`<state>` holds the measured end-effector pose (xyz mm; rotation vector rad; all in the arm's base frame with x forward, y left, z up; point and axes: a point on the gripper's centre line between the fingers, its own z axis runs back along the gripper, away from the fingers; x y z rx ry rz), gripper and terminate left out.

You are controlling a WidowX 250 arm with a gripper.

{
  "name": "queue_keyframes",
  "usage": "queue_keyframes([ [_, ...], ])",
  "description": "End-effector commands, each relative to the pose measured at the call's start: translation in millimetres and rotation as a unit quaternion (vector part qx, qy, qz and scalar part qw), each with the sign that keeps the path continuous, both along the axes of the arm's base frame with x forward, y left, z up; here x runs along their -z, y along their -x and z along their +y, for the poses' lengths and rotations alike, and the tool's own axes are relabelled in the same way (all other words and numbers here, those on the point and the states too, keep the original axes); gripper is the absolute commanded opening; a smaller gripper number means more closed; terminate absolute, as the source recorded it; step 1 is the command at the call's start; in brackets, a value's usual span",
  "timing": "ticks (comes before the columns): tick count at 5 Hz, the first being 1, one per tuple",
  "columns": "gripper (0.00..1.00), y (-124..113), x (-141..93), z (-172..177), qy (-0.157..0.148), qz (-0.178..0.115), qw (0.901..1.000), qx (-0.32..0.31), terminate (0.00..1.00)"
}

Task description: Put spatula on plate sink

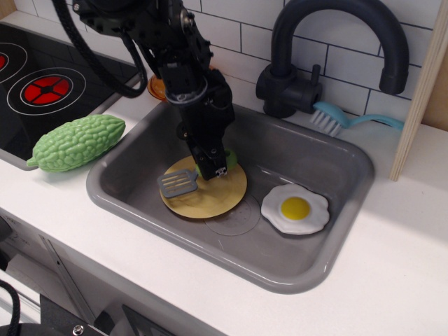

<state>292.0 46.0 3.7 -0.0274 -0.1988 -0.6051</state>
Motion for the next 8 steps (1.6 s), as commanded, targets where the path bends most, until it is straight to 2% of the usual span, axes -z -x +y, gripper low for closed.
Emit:
queue_keyframes([
  [1,1.0,-0.1,-3.9,0.9,-0.01,-0.008,0.9998,-0.017,0.0],
  [4,1.0,1.9,-40.0,-3.5,0.011,-0.014,0.9994,-0.031,0.0],
  [5,1.0,8.7,-61.7,-0.6,0.014,-0.028,0.9993,-0.022,0.0],
  [6,1.0,11.0,-83.5,-1.1,0.02,-0.027,0.9994,0.007,0.0],
  [7,1.0,11.0,-83.5,-1.1,0.02,-0.027,0.9994,0.007,0.0],
  [8,1.0,11.0,-83.5,-1.1,0.02,-0.027,0.9994,0.007,1.0],
])
